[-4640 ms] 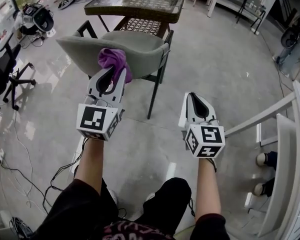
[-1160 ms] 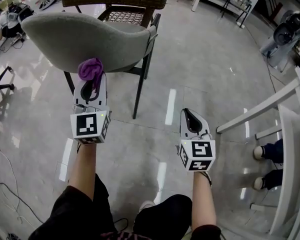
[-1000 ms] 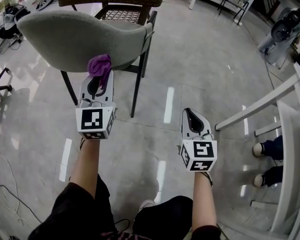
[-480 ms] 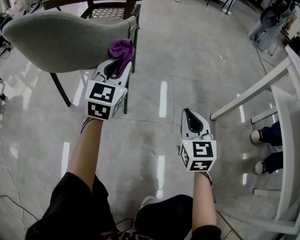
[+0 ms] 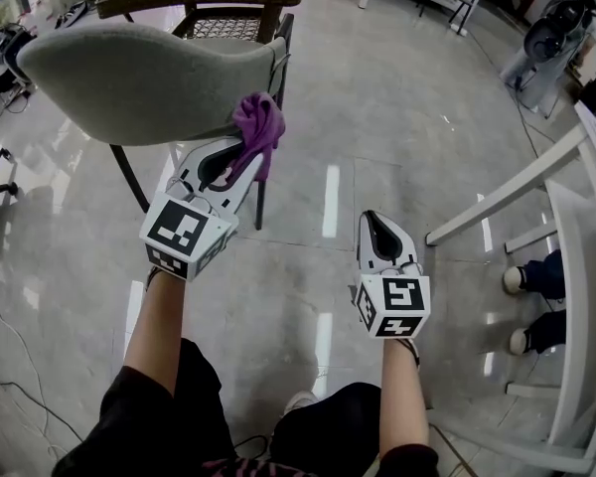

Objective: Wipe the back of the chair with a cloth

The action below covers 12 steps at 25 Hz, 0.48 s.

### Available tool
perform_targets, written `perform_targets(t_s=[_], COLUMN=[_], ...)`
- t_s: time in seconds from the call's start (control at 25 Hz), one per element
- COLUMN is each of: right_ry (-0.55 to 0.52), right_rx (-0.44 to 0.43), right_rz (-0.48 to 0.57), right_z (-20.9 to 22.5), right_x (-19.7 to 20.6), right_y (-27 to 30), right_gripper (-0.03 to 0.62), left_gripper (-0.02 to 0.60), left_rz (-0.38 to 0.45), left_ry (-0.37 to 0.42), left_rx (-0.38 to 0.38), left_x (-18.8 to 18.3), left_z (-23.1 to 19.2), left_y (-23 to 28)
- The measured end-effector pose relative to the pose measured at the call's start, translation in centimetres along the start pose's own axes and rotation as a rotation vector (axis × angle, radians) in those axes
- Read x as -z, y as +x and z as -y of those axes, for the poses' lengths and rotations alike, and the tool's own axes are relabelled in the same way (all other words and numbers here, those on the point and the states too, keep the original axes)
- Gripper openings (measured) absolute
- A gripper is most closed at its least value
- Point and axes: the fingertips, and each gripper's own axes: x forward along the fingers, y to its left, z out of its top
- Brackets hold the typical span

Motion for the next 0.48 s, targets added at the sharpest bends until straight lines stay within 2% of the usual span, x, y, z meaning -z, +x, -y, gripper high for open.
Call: perform_targets(t_s=[0.32, 0.48], right_ry=[0.03, 0.038], right_rx=[-0.035, -0.052], right_rz=[0.052, 0.065], right_z=[-2.3, -2.5], right_x=[-2.1, -3.3], right_y=[2.1, 2.7], right_gripper=[0.029, 0.029], left_gripper=[0.08, 0.078], left_rz=[0.05, 0.027], left_ry=[-0.024, -0.035], left_rx=[-0.137, -0.212], left_x=[0.1, -0.1], left_z=[-3.9, -4.8], left_y=[-5.0, -6.5])
